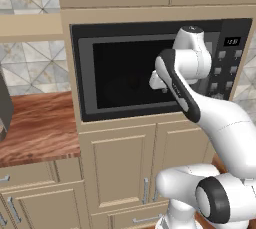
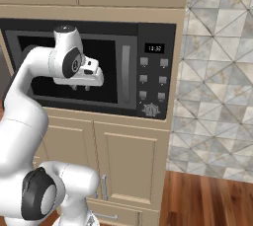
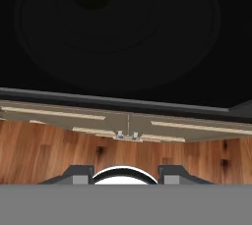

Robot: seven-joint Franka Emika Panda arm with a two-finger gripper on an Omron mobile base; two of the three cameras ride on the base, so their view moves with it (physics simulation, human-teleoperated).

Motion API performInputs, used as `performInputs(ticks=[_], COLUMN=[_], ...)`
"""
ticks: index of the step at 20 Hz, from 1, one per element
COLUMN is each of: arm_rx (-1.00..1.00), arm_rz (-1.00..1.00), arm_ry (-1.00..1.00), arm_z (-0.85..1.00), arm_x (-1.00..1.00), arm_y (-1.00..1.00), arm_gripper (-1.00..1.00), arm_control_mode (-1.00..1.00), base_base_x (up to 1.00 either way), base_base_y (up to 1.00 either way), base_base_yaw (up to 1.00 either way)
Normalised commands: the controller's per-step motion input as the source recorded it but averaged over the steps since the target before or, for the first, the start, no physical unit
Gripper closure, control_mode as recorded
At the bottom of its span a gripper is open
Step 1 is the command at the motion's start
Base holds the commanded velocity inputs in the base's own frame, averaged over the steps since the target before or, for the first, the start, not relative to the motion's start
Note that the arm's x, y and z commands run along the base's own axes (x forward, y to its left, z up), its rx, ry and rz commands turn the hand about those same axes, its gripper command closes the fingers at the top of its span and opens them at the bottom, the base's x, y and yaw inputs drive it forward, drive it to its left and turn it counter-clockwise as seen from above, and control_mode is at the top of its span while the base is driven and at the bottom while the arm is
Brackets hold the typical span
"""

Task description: Retrieve the reheated potato from the microwave, then place the potato, cheese, and condiment on the cutting board.

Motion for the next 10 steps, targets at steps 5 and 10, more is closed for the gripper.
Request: performInputs(ticks=[5,10], arm_rx=[-0.08,-0.03], arm_rz=[0.00,-0.08], arm_ry=[0.00,-0.03], arm_z=[-0.09,-0.19], arm_x=[-0.08,-0.29], arm_y=[-0.01,-0.14], arm_gripper=[-1.00,-1.00], arm_control_mode=[-1.00,-1.00], base_base_x=[0.00,0.00], base_base_y=[0.00,0.00], base_base_yaw=[0.00,0.00])
